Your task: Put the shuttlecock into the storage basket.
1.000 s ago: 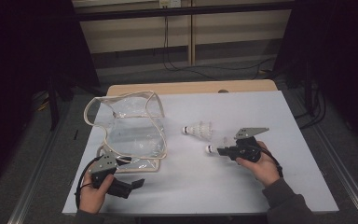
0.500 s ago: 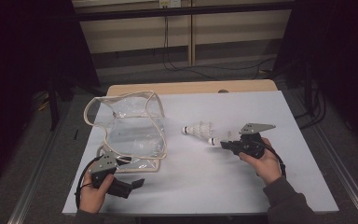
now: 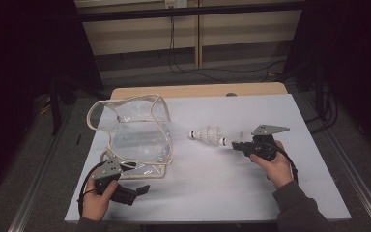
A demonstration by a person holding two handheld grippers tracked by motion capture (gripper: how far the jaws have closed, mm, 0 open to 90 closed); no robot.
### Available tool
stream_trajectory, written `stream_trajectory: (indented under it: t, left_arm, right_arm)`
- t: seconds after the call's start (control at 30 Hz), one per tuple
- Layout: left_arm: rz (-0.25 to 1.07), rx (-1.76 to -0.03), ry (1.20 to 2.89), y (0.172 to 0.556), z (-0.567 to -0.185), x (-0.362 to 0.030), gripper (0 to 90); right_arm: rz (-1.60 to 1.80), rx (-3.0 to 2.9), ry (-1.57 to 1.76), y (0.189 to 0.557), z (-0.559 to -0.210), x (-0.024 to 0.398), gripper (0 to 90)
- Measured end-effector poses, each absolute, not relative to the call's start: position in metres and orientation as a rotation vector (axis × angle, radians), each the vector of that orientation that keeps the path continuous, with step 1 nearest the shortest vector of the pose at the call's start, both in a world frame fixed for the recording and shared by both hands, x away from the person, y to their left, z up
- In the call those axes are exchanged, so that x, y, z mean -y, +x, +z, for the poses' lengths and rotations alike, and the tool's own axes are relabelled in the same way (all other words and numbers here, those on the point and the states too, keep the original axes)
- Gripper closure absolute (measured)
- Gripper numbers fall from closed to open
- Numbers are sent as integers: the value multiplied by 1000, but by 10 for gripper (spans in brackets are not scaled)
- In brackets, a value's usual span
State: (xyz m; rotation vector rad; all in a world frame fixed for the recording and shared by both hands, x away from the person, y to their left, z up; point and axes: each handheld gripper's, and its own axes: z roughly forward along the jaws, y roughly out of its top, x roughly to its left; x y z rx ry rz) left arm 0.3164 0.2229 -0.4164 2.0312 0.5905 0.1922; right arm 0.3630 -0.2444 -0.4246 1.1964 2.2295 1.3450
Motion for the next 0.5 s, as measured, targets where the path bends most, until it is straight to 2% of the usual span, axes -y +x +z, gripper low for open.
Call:
stream_trajectory:
  t: [0.5]
  left_arm:
    - [198, -589, 2030, 317, -416, -223, 51]
  right_arm:
    - [1324, -2174, 1231, 372, -430, 245, 900]
